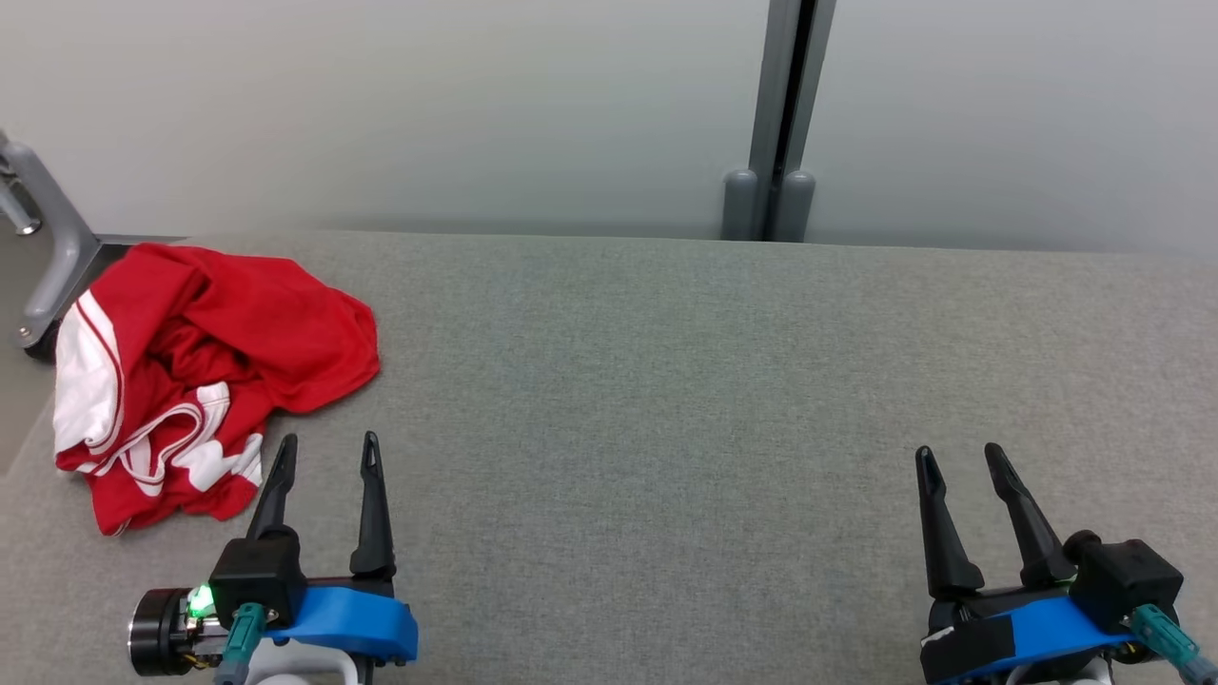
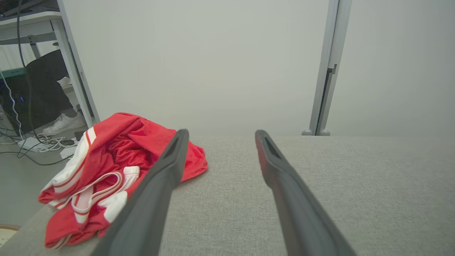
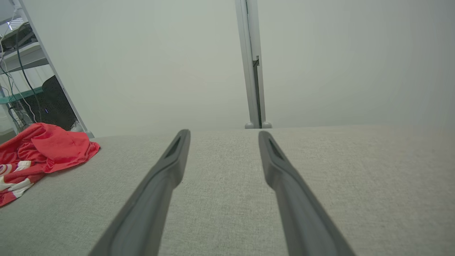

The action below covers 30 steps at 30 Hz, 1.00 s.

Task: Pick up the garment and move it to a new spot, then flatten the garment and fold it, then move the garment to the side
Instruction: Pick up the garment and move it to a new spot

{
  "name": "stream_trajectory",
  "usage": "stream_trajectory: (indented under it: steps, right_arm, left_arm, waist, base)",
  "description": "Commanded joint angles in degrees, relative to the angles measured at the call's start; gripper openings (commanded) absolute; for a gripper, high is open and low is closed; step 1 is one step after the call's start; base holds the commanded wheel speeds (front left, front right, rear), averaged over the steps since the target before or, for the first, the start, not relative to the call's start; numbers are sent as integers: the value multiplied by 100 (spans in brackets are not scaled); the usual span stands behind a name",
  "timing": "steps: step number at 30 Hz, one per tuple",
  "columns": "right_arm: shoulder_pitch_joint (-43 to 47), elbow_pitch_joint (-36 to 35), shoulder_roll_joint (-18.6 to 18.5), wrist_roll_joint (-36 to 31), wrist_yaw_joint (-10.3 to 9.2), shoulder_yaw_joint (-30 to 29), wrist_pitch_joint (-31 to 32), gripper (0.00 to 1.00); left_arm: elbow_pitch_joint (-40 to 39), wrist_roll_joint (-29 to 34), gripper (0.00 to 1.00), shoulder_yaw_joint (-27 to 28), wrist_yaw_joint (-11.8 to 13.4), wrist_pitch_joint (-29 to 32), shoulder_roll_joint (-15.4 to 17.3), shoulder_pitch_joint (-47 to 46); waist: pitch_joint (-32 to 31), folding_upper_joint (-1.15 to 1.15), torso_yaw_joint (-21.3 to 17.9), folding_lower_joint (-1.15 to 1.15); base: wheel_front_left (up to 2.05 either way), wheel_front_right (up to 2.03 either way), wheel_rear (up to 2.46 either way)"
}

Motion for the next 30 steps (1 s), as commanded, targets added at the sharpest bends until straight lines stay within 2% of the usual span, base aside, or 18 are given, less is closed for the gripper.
stream_trajectory:
  steps: [1,7,22,30]
  right_arm:
    - [-44,-4,-36,-35,13,-1,-20,100]
    - [-50,-10,-35,-68,13,32,-20,100]
    - [-52,54,-35,-35,13,88,-20,100]
    - [-59,102,-35,-25,13,149,-19,100]
  left_arm:
    - [-10,-27,100,37,5,-5,55,-81]
    - [-48,-66,100,91,75,-14,107,-121]
    - [-121,-196,100,160,146,46,227,55]
    - [-181,-259,100,228,202,55,293,138]
  waist:
    - [44,0,95,0]
    - [91,0,448,0]
    - [59,0,1707,0]
    - [49,0,2048,0]
  base:
    - [0,0,0]
    - [0,0,0]
    - [0,0,0]
    - [0,0,0]
